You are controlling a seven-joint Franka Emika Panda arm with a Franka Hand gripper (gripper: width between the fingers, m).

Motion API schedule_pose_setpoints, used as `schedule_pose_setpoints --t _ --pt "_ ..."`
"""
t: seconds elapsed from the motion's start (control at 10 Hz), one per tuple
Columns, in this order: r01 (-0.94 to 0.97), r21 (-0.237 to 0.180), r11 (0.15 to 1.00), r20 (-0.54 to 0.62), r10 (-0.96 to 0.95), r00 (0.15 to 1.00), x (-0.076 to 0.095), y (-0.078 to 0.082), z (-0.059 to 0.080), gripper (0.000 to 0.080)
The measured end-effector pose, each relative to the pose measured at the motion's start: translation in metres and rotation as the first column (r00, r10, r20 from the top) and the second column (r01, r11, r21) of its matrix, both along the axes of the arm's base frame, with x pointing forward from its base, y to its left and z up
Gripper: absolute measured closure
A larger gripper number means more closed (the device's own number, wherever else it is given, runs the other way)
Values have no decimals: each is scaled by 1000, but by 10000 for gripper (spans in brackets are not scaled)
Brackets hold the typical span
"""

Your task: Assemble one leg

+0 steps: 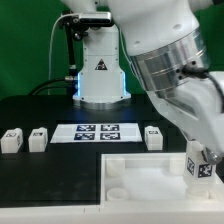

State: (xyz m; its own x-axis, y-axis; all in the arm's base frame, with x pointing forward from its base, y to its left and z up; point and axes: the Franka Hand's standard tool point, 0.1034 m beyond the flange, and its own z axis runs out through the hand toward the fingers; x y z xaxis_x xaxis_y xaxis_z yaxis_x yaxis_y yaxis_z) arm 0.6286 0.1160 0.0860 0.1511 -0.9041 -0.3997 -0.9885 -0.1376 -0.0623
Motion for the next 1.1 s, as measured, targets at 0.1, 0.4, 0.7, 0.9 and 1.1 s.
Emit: schedule_pose_setpoints --t 0.1,0.4,0.7,0.9,1.1 --pt "-17 1 1000 3 17 1000 -1 2 0 493" --pt "-181 -21 983 39 182 983 -4 2 -4 331" --pt "-507 -94 857 158 516 842 -1 -3 -3 157" --pt "-636 -125 761 210 647 733 -1 -3 -4 151" --pt "-791 -250 559 262 825 500 6 -8 -5 150"
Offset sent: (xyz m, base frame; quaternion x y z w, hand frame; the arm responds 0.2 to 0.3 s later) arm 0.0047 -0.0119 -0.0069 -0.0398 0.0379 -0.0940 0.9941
